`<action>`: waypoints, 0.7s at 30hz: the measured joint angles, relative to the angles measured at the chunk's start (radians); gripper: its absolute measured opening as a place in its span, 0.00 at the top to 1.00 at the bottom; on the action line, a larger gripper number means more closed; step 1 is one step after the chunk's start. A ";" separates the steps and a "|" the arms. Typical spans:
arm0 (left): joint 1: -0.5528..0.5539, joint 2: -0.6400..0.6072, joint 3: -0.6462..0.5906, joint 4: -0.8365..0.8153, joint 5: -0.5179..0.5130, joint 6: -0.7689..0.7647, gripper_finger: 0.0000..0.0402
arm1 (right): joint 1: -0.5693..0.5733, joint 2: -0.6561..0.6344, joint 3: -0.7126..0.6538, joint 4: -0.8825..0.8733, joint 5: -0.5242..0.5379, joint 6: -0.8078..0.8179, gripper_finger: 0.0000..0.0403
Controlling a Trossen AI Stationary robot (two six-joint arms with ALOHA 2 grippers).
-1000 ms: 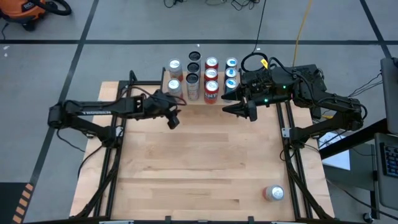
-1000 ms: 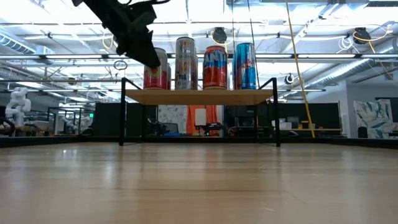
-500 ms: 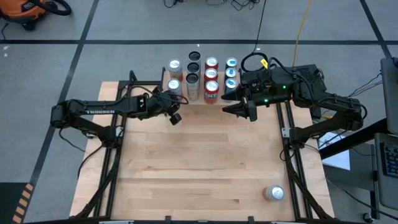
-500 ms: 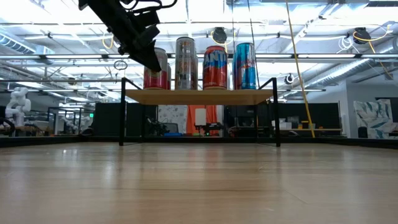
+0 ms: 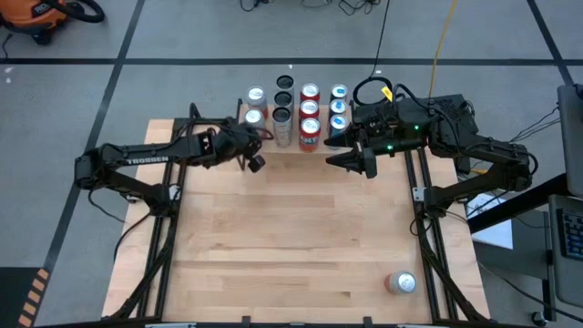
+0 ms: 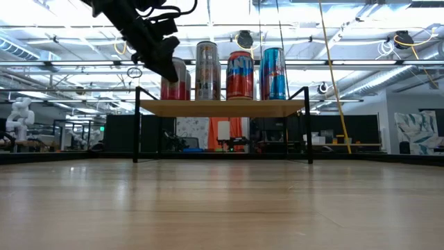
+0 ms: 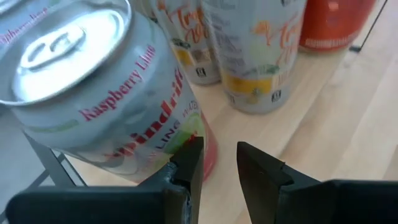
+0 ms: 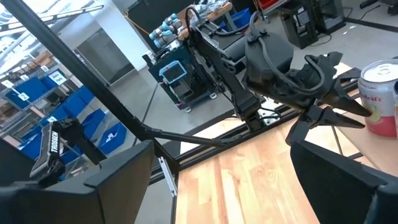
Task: Place canned beverage on shelf
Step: Put the top pink and white soda can aligned with the other pink and white soda can on the shelf
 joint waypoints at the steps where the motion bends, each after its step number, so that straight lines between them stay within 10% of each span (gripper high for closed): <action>1: 0.003 0.000 0.000 0.011 0.002 0.000 0.75 | 0.000 0.000 0.000 0.000 0.000 -0.006 0.11; 21: -0.035 0.004 0.000 -0.032 -0.063 -0.129 0.75 | 0.000 0.000 0.000 -0.003 -0.082 -0.051 0.11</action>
